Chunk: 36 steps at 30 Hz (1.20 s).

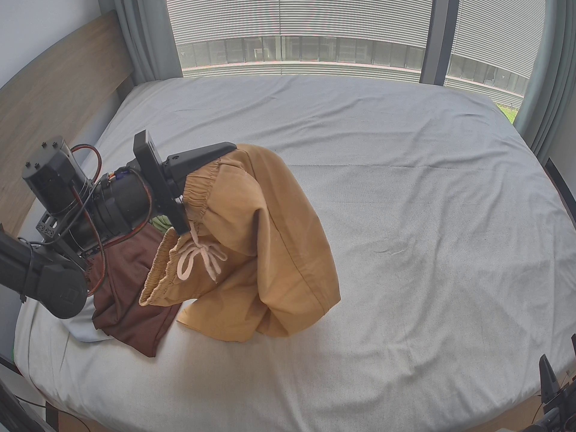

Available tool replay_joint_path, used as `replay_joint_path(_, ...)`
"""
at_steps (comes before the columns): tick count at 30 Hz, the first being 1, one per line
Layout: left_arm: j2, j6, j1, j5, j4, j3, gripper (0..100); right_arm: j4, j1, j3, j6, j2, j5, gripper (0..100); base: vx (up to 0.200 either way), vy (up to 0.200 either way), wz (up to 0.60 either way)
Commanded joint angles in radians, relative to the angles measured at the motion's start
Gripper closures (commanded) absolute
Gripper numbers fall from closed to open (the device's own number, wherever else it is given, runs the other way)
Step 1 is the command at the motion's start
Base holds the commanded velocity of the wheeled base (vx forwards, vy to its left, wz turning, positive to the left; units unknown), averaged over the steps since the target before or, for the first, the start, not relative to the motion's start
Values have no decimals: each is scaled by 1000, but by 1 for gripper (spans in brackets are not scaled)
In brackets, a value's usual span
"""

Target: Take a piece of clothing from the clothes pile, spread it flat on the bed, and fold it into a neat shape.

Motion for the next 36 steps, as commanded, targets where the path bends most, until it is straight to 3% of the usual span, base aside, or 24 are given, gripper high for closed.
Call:
replay_joint_path(1, -9, 1, -27, 3, -1, 0, 100, 0, 0, 18, 1, -16, 0, 0, 0, 0, 0)
replay_joint_path(16, -6, 1, -111, 57, -14, -11, 100, 0, 0, 18, 1, -16, 0, 0, 0, 0, 0)
replay_joint_path(22, 20, 1, -133, 57, -14, -73, 100, 0, 0, 16, 1, -16, 0, 0, 0, 0, 0)
replay_joint_path(36, 152, -4, -278, 58, -8, -267, 100, 0, 0, 18, 1, -16, 0, 0, 0, 0, 0)
